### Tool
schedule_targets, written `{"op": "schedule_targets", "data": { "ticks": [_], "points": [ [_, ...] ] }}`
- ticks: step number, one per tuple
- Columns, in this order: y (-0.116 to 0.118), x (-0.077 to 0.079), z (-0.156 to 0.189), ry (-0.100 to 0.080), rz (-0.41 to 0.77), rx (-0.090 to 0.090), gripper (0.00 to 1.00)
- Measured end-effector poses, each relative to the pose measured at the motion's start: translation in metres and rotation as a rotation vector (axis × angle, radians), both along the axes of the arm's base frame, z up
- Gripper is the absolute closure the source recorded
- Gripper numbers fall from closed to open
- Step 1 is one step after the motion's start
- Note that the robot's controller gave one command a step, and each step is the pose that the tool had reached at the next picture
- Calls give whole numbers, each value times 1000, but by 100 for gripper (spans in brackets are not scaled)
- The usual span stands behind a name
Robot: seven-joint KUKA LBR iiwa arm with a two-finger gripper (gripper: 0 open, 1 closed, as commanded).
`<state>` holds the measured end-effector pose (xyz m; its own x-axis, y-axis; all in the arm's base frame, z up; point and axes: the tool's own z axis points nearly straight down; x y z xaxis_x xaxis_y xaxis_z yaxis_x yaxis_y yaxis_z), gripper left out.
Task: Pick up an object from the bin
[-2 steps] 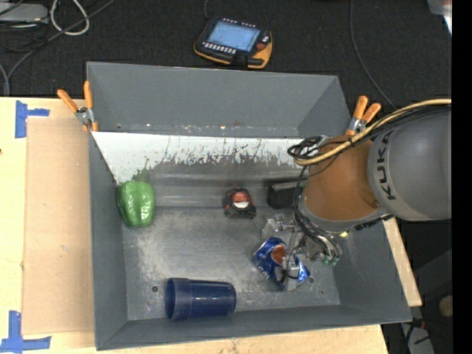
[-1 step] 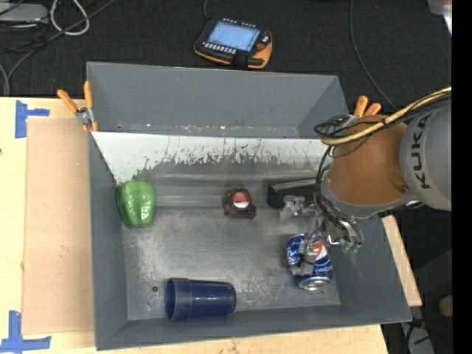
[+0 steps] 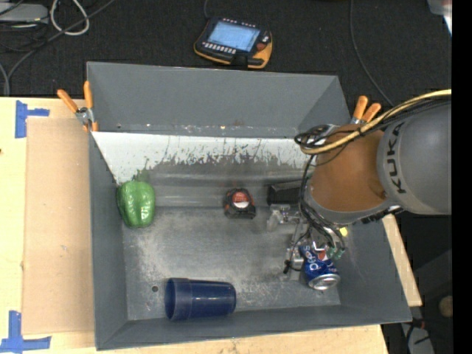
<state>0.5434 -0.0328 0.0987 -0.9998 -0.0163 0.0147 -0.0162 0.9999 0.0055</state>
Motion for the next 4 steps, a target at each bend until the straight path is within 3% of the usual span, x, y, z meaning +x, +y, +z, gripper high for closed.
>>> {"op": "schedule_targets", "data": {
  "ticks": [1,2,4],
  "points": [
    [-47,-10,-30,-17,-8,-2,0],
    [-71,-27,-29,-6,-129,1,100],
    [-71,-28,-17,-5,-128,1,100]
  ]
}}
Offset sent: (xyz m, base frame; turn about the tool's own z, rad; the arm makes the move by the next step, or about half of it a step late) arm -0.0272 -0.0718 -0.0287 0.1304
